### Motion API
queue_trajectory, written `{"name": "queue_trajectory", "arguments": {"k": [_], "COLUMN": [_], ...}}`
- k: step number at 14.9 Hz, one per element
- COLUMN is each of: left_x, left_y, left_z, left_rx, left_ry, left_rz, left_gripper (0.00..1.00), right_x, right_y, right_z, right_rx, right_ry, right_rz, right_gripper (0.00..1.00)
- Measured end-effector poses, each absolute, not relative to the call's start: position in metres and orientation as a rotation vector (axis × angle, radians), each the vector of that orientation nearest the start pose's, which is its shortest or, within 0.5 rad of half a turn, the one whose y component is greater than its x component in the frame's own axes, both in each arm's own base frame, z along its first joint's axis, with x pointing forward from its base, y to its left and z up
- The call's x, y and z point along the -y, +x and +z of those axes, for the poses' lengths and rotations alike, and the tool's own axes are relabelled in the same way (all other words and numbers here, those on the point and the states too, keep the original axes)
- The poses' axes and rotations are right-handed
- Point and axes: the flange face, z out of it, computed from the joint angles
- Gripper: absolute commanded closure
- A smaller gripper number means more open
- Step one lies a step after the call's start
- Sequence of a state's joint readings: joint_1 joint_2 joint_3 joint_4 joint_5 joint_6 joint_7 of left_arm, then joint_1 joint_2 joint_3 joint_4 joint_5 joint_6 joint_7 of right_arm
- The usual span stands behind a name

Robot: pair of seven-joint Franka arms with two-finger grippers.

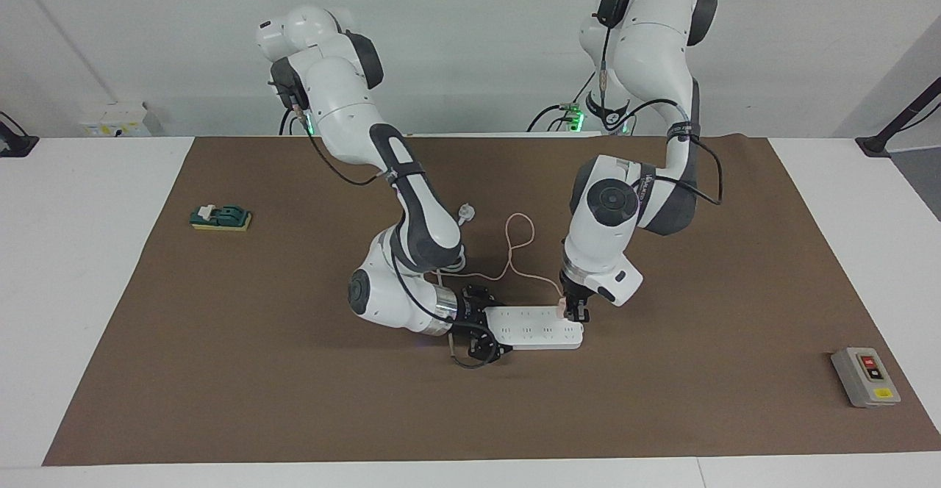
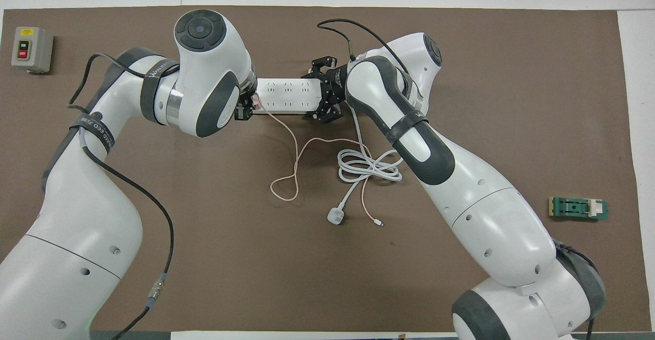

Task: Unplug charger and place it aside
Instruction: 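Hold the power strip with the right gripper and pull the charger with the left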

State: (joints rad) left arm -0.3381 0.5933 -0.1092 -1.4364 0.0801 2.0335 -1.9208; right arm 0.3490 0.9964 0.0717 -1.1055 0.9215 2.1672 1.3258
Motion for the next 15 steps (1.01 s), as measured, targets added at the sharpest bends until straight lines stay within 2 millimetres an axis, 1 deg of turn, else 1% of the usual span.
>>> {"name": "queue_trajectory", "arguments": {"k": [1, 2, 3, 10, 13, 14, 15], "left_x": [0.292, 0.292, 0.292, 0.292, 0.292, 0.292, 0.291], "left_y": [0.652, 0.652, 0.652, 0.652, 0.651, 0.651, 0.650], "left_z": [0.348, 0.348, 0.348, 0.348, 0.351, 0.354, 0.366], "left_rx": [2.092, 2.092, 2.092, 2.092, 2.065, 2.045, 2.027], "left_ry": [-2.346, -2.346, -2.346, -2.348, -2.370, -2.387, -2.405], "left_rz": [-0.020, -0.020, -0.020, -0.021, -0.021, -0.019, -0.016], "left_gripper": [1.00, 1.00, 1.00, 1.00, 1.00, 1.00, 1.00], "right_x": [-0.332, -0.332, -0.332, -0.332, -0.332, -0.332, -0.332], "right_y": [0.713, 0.713, 0.713, 0.712, 0.712, 0.711, 0.711], "right_z": [0.228, 0.228, 0.228, 0.228, 0.228, 0.228, 0.228], "right_rx": [-1.645, -1.646, -1.646, -1.649, -1.649, -1.649, -1.649], "right_ry": [-1.819, -1.818, -1.818, -1.815, -1.815, -1.814, -1.815], "right_rz": [0.778, 0.778, 0.778, 0.768, 0.766, 0.766, 0.766], "right_gripper": [0.69, 0.83, 0.85, 0.84, 0.84, 0.84, 0.84]}}
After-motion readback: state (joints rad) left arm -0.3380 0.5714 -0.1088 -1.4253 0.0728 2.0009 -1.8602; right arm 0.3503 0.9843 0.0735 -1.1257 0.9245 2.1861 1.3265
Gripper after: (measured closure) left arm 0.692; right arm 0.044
